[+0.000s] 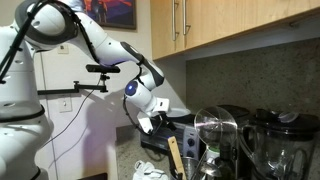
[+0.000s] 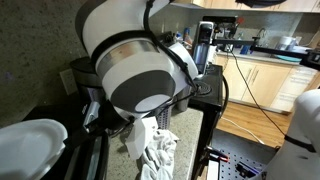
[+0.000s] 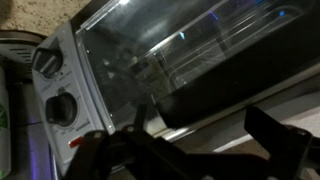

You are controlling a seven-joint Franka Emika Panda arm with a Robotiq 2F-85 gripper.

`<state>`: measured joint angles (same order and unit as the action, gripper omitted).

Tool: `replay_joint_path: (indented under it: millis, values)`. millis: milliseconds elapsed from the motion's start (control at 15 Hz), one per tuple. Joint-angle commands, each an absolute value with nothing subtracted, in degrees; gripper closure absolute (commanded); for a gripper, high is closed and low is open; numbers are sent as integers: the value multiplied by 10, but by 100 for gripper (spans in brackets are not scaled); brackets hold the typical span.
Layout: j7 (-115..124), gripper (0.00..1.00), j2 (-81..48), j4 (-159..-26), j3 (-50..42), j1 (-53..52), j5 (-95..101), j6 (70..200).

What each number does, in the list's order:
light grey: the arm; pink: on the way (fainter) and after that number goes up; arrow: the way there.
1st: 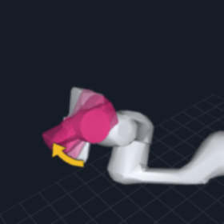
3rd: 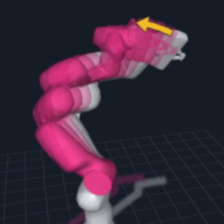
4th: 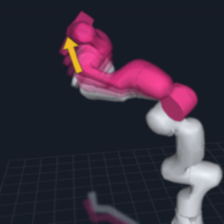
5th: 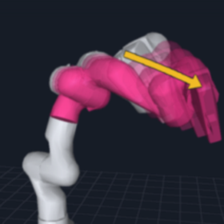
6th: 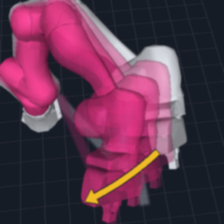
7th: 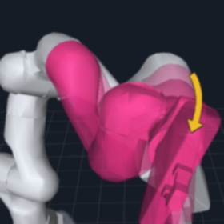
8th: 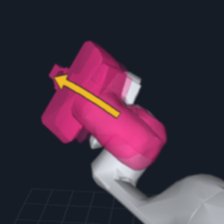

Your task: Close the oven door

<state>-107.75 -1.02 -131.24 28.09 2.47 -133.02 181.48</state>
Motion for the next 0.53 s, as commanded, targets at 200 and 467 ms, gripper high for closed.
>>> replay_joint_path:
  millis: [200,467]
  values:
    - [-1084,0,36,-1325,279,26,-1357,1776]
    - [-1097,0,62,-1342,275,32,-1383,1741]
